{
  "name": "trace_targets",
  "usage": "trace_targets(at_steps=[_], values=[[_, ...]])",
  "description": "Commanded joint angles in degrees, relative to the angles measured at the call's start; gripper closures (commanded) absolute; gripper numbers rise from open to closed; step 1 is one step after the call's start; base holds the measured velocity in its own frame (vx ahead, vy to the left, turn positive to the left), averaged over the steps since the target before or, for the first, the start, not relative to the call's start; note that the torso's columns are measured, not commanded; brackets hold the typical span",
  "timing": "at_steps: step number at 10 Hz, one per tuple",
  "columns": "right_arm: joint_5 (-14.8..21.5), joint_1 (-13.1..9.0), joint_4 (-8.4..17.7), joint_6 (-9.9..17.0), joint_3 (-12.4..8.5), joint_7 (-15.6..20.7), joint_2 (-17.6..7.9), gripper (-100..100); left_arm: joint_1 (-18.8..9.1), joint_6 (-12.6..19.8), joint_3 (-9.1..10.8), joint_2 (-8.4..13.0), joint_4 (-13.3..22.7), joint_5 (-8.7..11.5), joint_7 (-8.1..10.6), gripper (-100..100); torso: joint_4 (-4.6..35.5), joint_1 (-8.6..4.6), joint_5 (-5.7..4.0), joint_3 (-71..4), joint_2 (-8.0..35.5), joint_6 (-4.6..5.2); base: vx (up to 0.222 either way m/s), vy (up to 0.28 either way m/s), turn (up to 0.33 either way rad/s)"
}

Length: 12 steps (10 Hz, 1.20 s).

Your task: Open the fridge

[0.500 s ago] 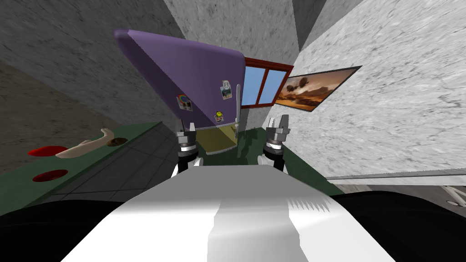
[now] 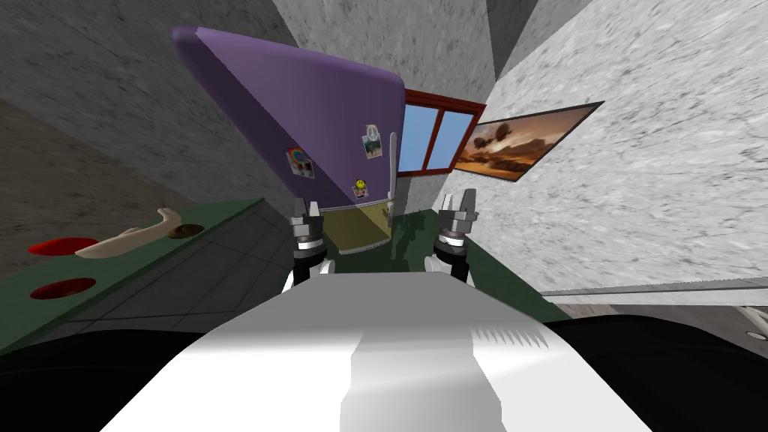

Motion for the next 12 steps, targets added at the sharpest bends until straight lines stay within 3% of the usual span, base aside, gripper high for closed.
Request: trace_targets(at_steps=[1,4,5,7,10,12], values=[[0.0,0.0,0.0,0.0,0.0,0.0,0.0,0,0.0,0.0,0.00,0.0,0.0,0.0,0.00,0,4.2,0.00,0.00,-8.4,4.2,0.00,0.000,0.000,0.000],[0.0,0.0,0.0,0.0,0.0,0.0,0.0,0,0.0,0.0,0.00,0.0,0.0,0.0,0.00,0,16.9,0.00,0.00,-33.8,16.9,0.00,0.000,0.000,0.000],[0.0,0.0,0.0,0.0,0.0,0.0,0.0,0,-0.1,-0.2,0.07,2.2,0.4,0.1,0.01,-100,21.1,0.00,0.00,-42.3,21.2,0.00,0.031,-0.018,0.010],[0.0,0.0,0.0,0.0,0.0,0.0,0.0,0,-0.2,-0.5,0.23,4.9,1.3,0.4,0.02,-100,23.6,-0.13,-0.04,-47.4,23.5,0.00,0.059,-0.068,0.019],[0.0,0.0,0.0,0.0,0.0,0.0,0.0,0,-0.6,-1.6,0.73,8.1,4.0,1.3,0.05,-100,23.8,-0.05,-0.01,-47.7,23.8,0.00,0.110,-0.107,0.033],[0.0,0.0,0.0,0.0,0.0,0.0,0.0,0,-0.9,-2.3,1.04,8.8,5.7,1.9,0.08,-100,23.8,-0.22,-0.06,-47.8,23.6,0.01,0.171,-0.195,0.042]])
